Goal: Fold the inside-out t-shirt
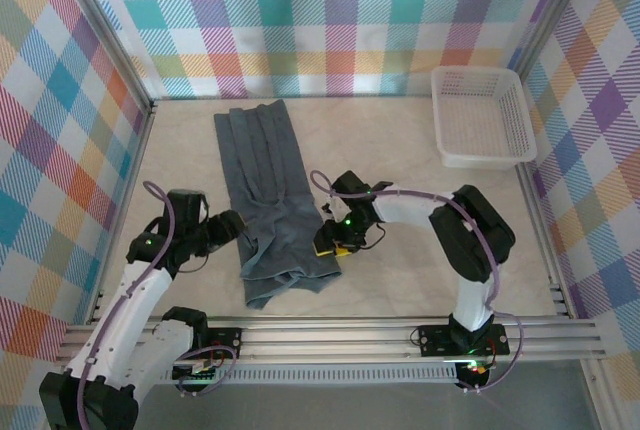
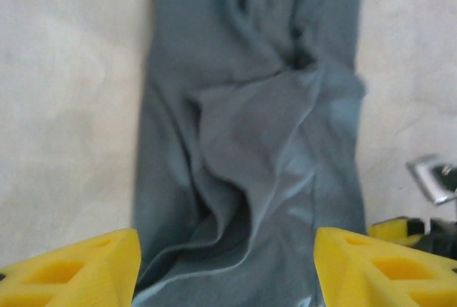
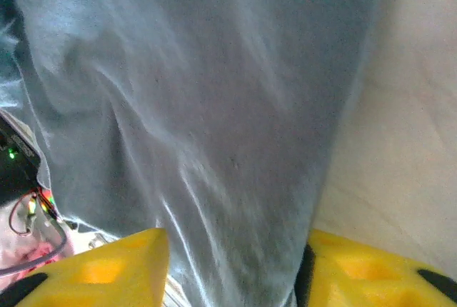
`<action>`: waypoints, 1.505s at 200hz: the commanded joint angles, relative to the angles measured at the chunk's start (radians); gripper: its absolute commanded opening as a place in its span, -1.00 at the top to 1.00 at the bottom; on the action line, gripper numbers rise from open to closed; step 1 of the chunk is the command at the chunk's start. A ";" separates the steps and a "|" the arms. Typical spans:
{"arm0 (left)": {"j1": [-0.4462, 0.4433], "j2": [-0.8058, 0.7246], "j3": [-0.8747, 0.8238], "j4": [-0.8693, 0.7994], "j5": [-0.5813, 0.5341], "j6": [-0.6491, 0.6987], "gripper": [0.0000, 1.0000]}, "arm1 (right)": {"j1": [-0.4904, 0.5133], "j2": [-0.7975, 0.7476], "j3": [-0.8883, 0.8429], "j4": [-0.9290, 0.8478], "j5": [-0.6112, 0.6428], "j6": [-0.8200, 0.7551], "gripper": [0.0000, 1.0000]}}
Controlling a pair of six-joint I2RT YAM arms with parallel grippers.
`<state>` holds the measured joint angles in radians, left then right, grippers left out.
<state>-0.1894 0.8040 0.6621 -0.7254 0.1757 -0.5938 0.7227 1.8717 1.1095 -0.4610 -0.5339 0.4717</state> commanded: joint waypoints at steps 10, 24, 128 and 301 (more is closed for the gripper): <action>-0.019 0.011 -0.112 -0.061 0.116 -0.112 -0.40 | 0.006 -0.033 0.002 0.040 -0.055 0.038 0.80; -0.049 0.017 -0.163 -0.025 0.149 -0.156 -0.50 | 0.007 -0.073 -0.013 0.043 -0.041 0.044 0.93; -0.110 0.157 -0.280 0.213 0.081 -0.247 -0.14 | 0.012 -0.066 -0.031 0.041 -0.056 0.032 0.85; -0.117 0.113 -0.336 0.373 0.094 -0.285 0.68 | 0.014 -0.046 -0.027 0.032 -0.046 0.040 0.89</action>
<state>-0.2890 0.9287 0.3466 -0.5190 0.2268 -0.8616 0.7284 1.8133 1.0912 -0.4267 -0.5655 0.5098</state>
